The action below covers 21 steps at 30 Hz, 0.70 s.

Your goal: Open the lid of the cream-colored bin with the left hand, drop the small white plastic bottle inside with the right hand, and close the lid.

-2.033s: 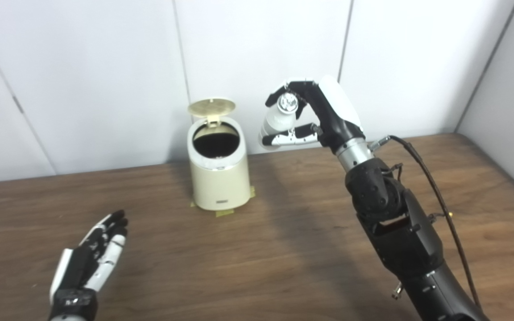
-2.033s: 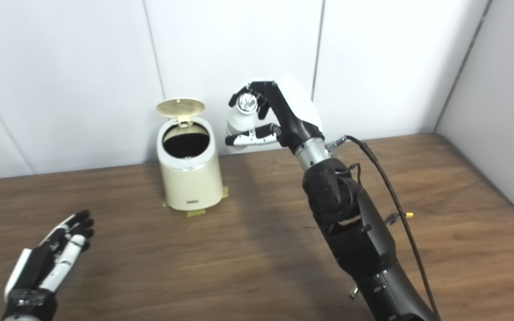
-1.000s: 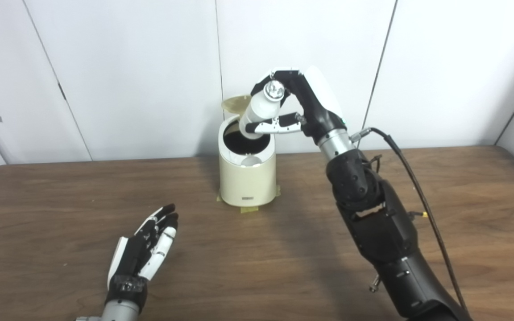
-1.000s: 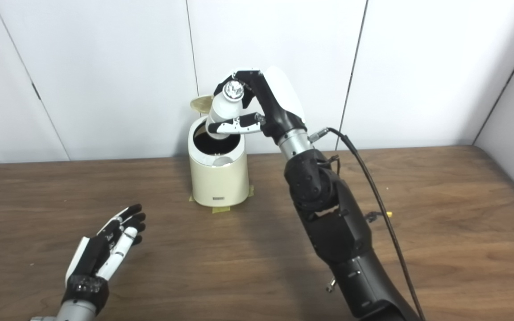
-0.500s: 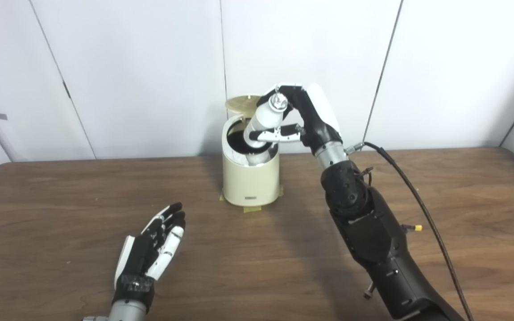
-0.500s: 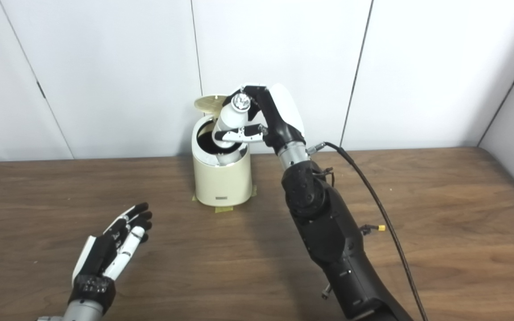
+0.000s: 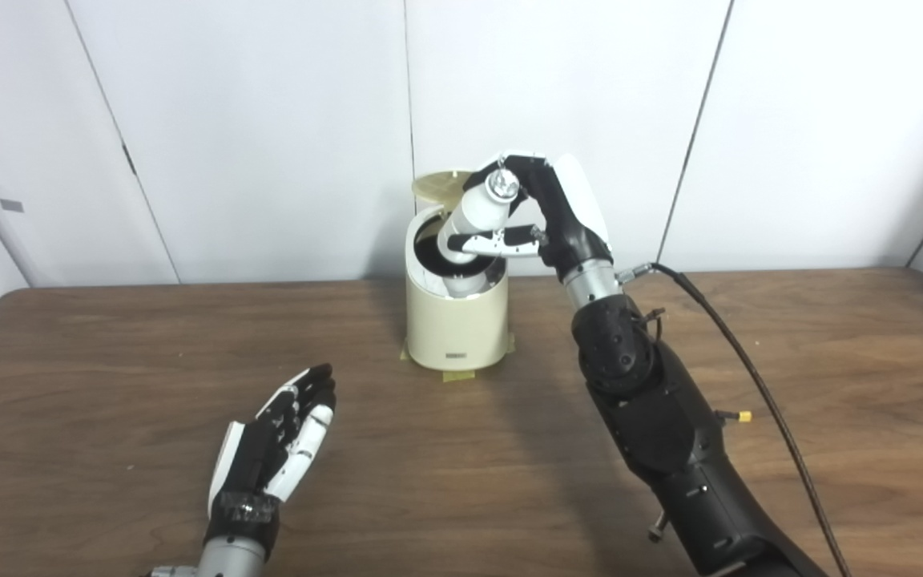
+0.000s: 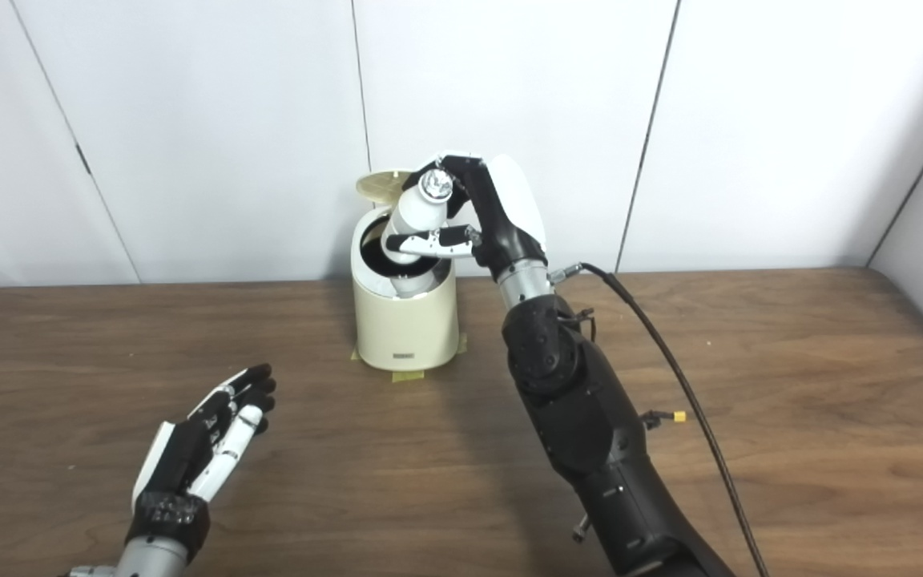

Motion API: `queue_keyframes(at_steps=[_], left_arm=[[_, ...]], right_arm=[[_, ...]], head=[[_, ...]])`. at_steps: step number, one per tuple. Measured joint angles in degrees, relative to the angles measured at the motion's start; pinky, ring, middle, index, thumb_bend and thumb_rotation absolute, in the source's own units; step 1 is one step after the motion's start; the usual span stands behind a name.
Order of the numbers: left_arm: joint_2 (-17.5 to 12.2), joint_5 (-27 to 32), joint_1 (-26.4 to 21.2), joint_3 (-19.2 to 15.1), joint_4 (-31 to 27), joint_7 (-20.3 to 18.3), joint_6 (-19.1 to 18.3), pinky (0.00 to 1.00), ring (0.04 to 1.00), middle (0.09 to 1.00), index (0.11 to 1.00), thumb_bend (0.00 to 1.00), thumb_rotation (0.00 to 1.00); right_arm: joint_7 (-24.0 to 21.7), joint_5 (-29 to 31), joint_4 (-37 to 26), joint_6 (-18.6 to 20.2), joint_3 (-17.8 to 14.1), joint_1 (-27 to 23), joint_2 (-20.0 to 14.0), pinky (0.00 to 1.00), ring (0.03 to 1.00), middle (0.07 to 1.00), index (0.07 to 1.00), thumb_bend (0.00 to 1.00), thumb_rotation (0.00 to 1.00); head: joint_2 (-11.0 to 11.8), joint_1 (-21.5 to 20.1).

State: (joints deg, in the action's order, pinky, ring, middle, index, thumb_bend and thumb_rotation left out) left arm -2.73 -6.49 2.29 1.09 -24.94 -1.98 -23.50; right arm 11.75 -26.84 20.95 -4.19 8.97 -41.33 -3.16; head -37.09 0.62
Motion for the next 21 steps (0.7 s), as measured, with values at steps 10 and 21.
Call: queue_keyframes(at_steps=[10,21], left_arm=[[0.02,-0.06,0.01,-0.07,0.0,-0.01,0.0,0.84,0.857,0.855,0.856,0.45,0.63],[0.01,-0.29,0.01,-0.04,0.0,-0.07,0.0,0.84,0.858,0.849,0.844,0.45,0.63]], right_arm=[[0.13,0.3,0.0,0.0,0.0,0.0,0.13,0.34,0.438,0.51,0.515,0.5,0.0],[-0.01,-0.86,-0.01,0.93,0.79,0.01,0.09,0.49,0.538,0.529,0.479,0.52,0.0]], head=[[0.0,0.0],[-0.09,-0.09]])
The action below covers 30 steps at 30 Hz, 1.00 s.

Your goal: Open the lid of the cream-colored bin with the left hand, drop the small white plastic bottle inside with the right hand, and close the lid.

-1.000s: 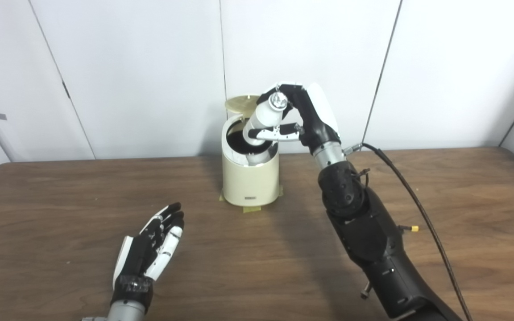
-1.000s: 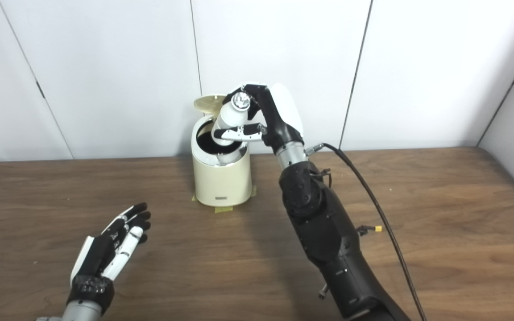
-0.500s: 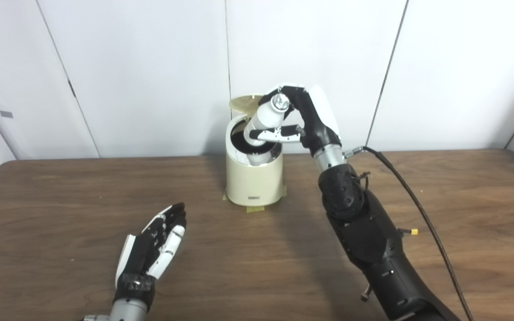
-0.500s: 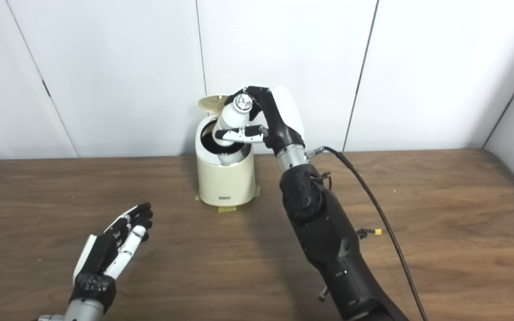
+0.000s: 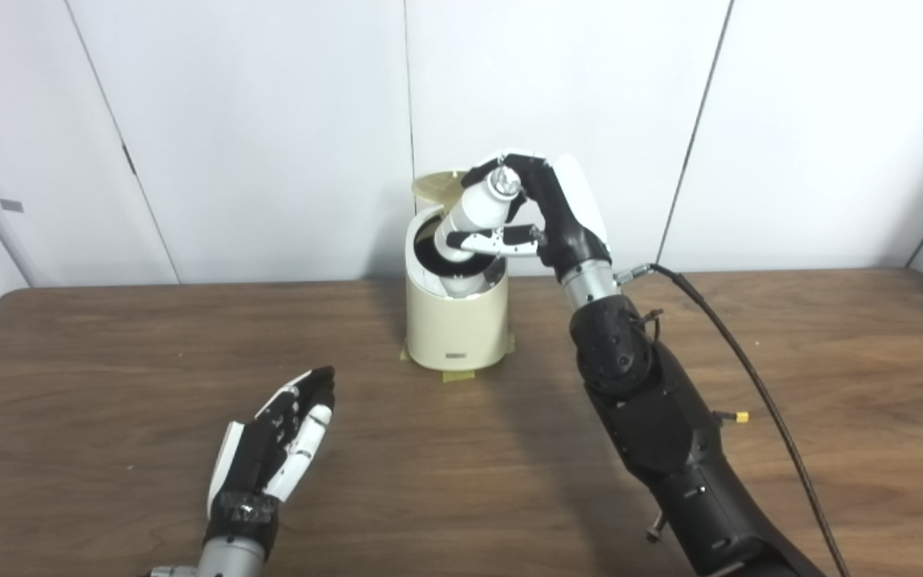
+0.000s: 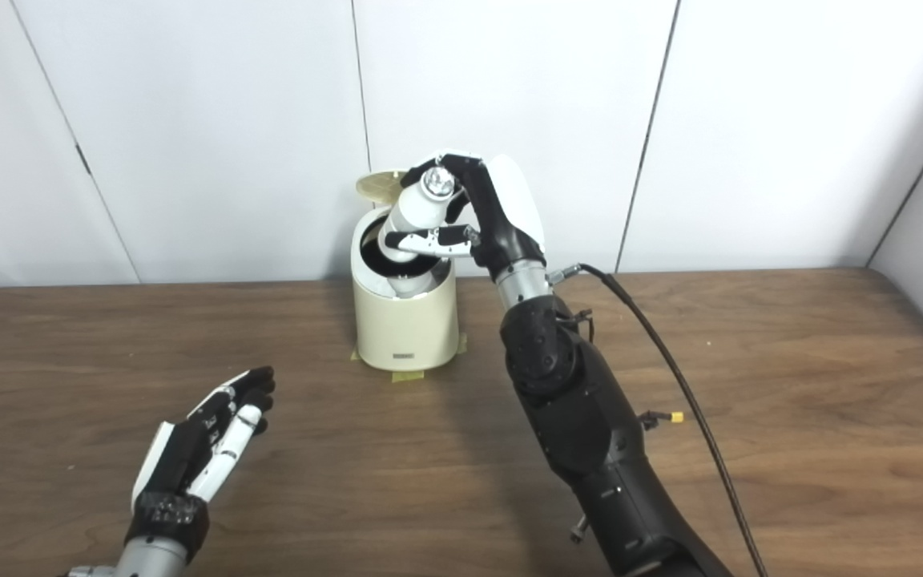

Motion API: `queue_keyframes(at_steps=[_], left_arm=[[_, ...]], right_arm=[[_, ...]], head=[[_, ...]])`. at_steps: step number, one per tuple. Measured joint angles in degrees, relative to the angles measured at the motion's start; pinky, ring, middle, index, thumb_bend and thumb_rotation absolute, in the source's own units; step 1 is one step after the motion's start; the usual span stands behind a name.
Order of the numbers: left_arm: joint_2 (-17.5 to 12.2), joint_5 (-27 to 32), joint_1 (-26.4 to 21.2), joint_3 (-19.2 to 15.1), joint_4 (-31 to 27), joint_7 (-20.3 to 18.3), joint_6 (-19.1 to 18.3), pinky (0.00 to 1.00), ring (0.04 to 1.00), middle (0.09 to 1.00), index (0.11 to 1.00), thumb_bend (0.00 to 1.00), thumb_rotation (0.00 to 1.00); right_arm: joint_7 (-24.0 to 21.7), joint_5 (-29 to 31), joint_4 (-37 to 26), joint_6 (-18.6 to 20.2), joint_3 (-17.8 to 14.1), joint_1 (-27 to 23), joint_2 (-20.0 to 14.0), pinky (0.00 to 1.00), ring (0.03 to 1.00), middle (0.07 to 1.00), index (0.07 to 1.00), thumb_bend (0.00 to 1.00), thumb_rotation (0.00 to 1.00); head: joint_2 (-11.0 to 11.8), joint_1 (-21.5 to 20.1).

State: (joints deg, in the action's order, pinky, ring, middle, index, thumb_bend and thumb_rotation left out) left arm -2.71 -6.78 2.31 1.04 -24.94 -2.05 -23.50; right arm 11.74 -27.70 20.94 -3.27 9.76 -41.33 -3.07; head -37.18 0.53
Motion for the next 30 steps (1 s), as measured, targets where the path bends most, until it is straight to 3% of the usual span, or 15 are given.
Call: queue_keyframes(at_steps=[1,3,22,30], left_arm=[[0.02,-0.04,0.0,0.0,0.0,0.01,0.0,0.85,0.857,0.849,0.844,0.45,0.62],[0.06,-0.04,0.0,-0.03,0.0,0.04,0.0,0.84,0.856,0.848,0.843,0.46,0.61],[0.53,-0.36,0.09,0.14,0.01,0.3,0.04,0.84,0.854,0.837,0.813,0.48,0.62],[0.59,-0.37,0.15,0.13,0.02,0.61,0.16,0.84,0.849,0.836,0.811,0.48,0.61]], right_arm=[[-0.16,-0.18,0.0,0.31,0.21,0.0,-0.05,0.53,0.607,0.623,0.49,0.52,0.09],[-0.56,-0.44,0.0,0.5,0.49,0.0,-0.15,0.55,0.633,0.658,0.494,0.52,0.12],[-0.89,-0.25,0.49,0.52,0.45,0.0,-0.19,0.54,0.616,0.641,0.494,0.52,0.13],[-0.85,-1.25,1.68,0.52,0.95,0.0,-0.57,0.56,0.664,0.691,0.496,0.52,0.13]], head=[[0.0,-0.17],[0.0,-0.26],[0.0,-0.35],[-0.09,-0.44]])
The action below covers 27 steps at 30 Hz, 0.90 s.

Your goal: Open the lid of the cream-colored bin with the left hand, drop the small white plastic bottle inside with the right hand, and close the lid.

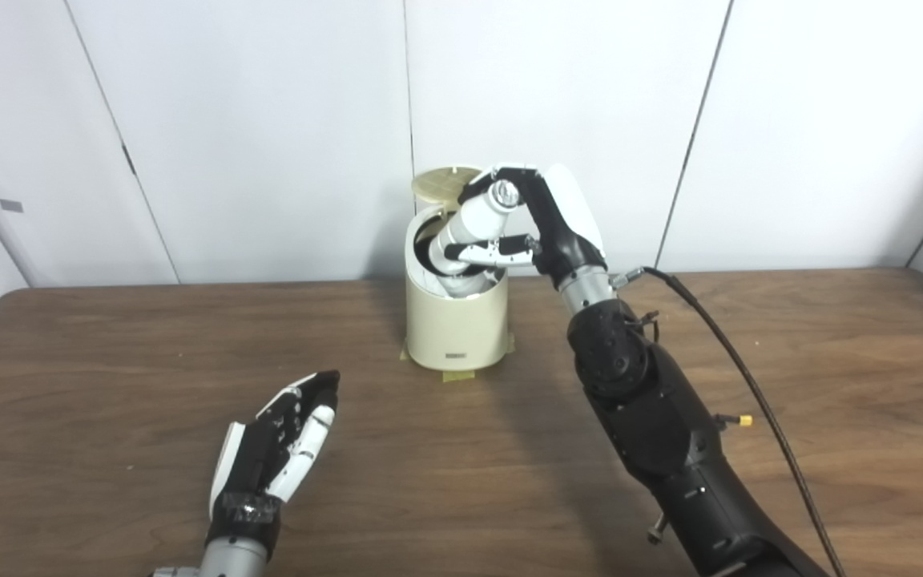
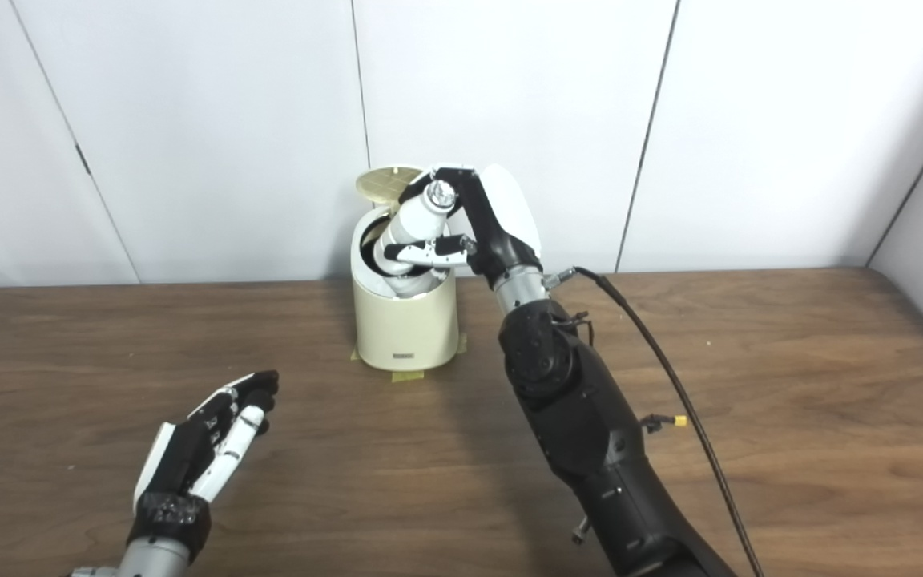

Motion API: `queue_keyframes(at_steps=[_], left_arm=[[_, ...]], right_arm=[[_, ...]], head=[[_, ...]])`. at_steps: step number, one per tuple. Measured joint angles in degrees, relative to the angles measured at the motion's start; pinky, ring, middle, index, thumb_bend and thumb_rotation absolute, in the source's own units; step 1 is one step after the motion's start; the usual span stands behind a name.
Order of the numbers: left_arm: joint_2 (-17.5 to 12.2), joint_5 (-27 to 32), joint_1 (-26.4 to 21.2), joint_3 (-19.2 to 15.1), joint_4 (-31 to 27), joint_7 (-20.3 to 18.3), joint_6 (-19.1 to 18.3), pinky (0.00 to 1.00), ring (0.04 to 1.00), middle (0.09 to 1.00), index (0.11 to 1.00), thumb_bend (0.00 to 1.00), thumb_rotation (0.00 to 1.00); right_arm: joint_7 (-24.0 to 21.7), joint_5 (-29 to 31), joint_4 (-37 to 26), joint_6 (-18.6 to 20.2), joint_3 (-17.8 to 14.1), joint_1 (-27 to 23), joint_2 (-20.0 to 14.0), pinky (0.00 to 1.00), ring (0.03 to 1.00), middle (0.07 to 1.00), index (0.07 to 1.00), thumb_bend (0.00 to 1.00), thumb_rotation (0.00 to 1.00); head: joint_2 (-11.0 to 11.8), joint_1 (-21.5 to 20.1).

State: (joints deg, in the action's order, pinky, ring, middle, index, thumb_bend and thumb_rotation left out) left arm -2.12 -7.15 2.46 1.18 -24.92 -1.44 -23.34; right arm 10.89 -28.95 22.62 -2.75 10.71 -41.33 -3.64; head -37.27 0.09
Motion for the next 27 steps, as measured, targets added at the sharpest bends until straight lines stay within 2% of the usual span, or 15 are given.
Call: queue_keyframes(at_steps=[2,3,5,8,17,23,26,27], left_arm=[[0.02,0.01,0.02,0.01,0.0,0.13,0.0,0.85,0.851,0.838,0.813,0.48,0.61],[0.02,0.01,0.02,0.03,0.0,0.21,0.0,0.85,0.851,0.838,0.818,0.48,0.61],[0.02,0.01,0.02,0.06,0.0,0.32,0.0,0.84,0.849,0.838,0.821,0.48,0.61],[0.02,0.06,0.04,0.05,0.0,0.39,0.0,0.84,0.848,0.838,0.818,0.48,0.6],[0.03,0.26,0.05,0.2,0.0,0.45,0.0,0.85,0.854,0.837,0.813,0.47,0.58],[0.04,0.2,0.04,0.42,0.0,0.5,0.0,0.84,0.856,0.843,0.822,0.46,0.58],[0.04,0.16,0.03,0.47,0.0,0.55,0.0,0.85,0.861,0.843,0.823,0.46,0.58],[0.04,0.11,0.03,0.51,0.0,0.6,0.0,0.86,0.862,0.842,0.821,0.47,0.59]], right_arm=[[0.15,-0.81,0.14,-0.07,0.41,0.0,-0.24,0.57,0.683,0.707,0.496,0.52,0.13],[0.24,-1.19,0.24,-0.13,0.58,0.0,-0.37,0.58,0.692,0.713,0.584,0.68,0.08],[0.62,-2.1,0.4,-0.21,0.96,0.0,-0.67,0.58,0.707,0.724,0.662,0.82,0.04],[1.3,-3.51,0.4,-0.22,1.42,0.0,-1.03,0.62,0.736,0.738,0.691,0.85,0.04],[2.26,-5.34,0.4,-0.21,2.03,0.0,-1.13,0.63,0.744,0.766,0.743,0.85,0.06],[2.26,-5.39,0.38,-0.19,2.03,0.0,-1.18,0.63,0.737,0.757,0.731,0.85,0.06],[2.24,-4.61,0.37,-0.3,1.76,0.0,-1.13,0.54,0.618,0.649,0.653,0.83,0.01],[2.22,-3.75,0.33,-0.32,1.37,0.0,-1.0,0.48,0.554,0.555,0.558,0.65,0.0]], head=[[0.0,0.0],[0.0,0.0],[-0.09,0.09],[-0.09,0.0],[-0.18,-0.09],[-0.18,-0.09],[-0.26,-0.17],[-0.26,-0.18]])
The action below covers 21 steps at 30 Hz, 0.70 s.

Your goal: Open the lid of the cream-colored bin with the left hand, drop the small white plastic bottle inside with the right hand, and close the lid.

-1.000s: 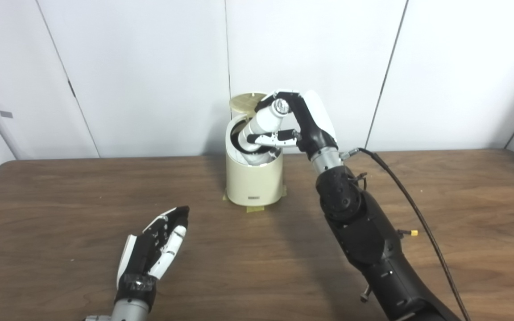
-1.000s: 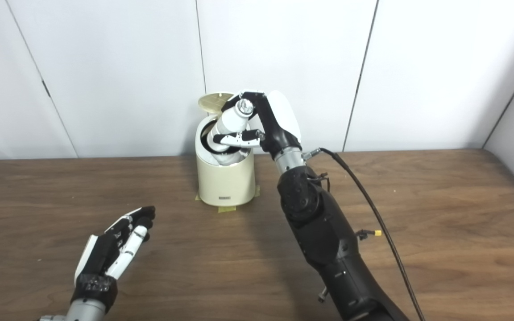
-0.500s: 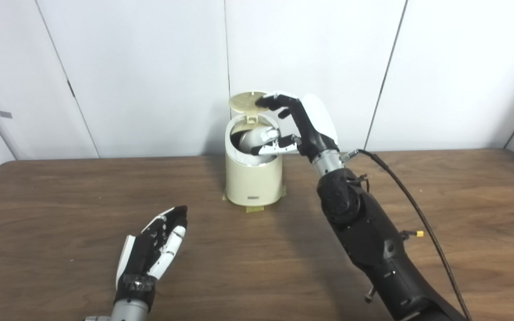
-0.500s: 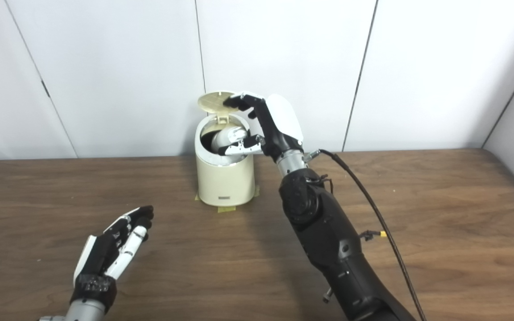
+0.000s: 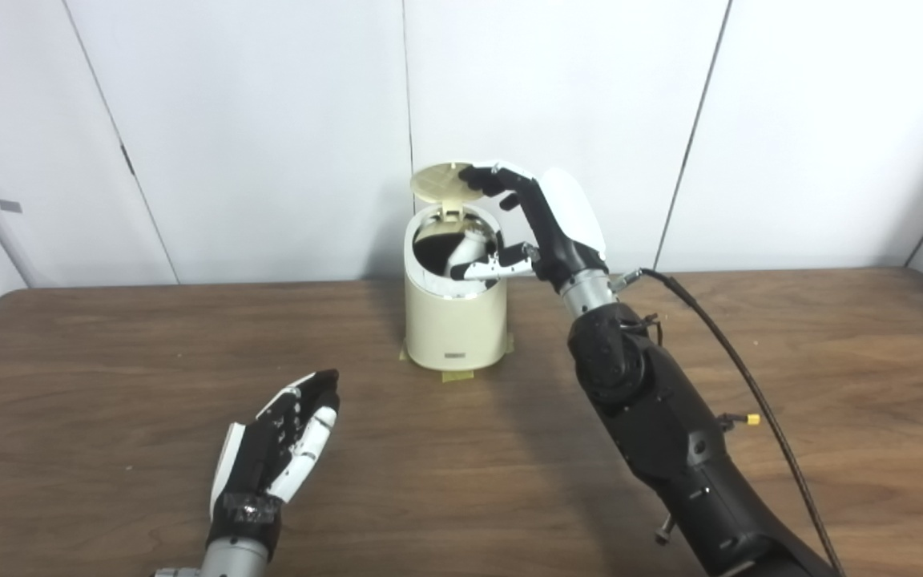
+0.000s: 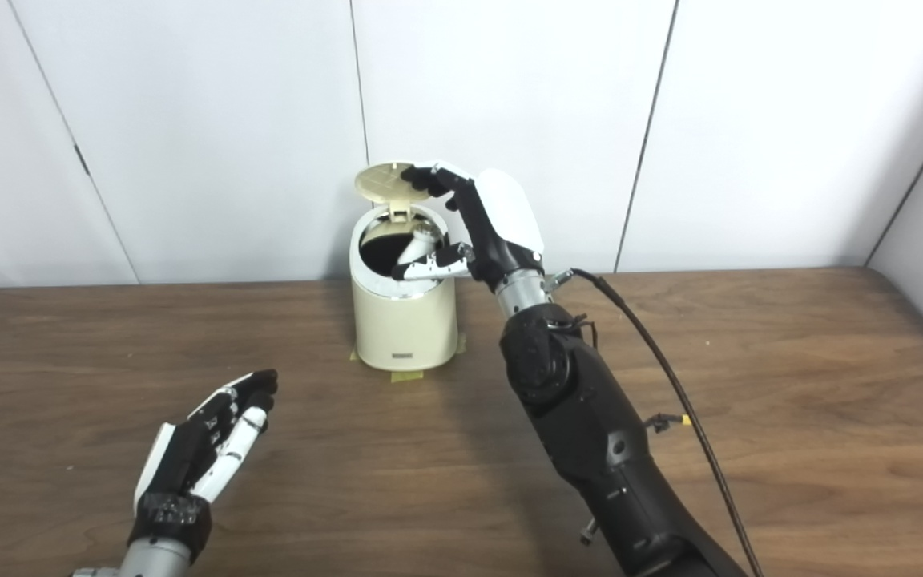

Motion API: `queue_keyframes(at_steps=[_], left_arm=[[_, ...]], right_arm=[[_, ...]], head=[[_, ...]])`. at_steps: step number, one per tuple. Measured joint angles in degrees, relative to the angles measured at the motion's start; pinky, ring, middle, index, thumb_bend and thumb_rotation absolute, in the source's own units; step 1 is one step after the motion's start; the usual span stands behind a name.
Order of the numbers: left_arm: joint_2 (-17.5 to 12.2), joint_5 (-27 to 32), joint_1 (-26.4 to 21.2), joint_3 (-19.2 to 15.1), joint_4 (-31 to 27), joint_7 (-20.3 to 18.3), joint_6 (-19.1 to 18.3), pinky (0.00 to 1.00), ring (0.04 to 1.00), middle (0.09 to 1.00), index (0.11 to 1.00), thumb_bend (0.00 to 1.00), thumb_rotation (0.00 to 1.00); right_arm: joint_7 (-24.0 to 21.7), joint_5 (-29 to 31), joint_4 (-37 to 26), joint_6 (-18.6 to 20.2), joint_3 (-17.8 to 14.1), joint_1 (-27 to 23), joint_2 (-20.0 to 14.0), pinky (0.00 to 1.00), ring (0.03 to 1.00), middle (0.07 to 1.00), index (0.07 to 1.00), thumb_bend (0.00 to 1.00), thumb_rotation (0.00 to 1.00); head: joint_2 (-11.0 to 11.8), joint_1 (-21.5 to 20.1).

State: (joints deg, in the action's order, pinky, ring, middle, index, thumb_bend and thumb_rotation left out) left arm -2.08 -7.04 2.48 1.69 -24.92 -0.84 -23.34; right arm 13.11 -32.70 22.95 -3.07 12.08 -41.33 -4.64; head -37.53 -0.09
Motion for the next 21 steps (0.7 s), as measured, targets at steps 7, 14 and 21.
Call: queue_keyframes(at_steps=[7,14,21], left_arm=[[0.03,-0.08,0.0,0.07,0.02,0.23,0.0,0.84,0.848,0.838,0.815,0.47,0.58],[0.06,-0.07,0.0,0.05,0.01,0.3,0.0,0.85,0.862,0.845,0.827,0.48,0.59],[0.03,0.0,-0.06,-0.11,0.05,0.3,0.0,0.84,0.855,0.845,0.83,0.48,0.59]], right_arm=[[0.0,2.94,-0.35,-0.05,-1.26,0.0,0.42,0.39,0.43,0.497,0.491,0.52,0.0],[0.02,2.91,-0.83,-0.13,-1.26,0.02,0.26,0.39,0.426,0.495,0.493,0.52,0.0],[0.01,3.25,-3.39,0.19,-2.03,0.68,0.25,0.4,0.435,0.493,0.487,0.52,0.0]], head=[[0.0,0.09],[0.09,0.09],[0.26,0.09]])
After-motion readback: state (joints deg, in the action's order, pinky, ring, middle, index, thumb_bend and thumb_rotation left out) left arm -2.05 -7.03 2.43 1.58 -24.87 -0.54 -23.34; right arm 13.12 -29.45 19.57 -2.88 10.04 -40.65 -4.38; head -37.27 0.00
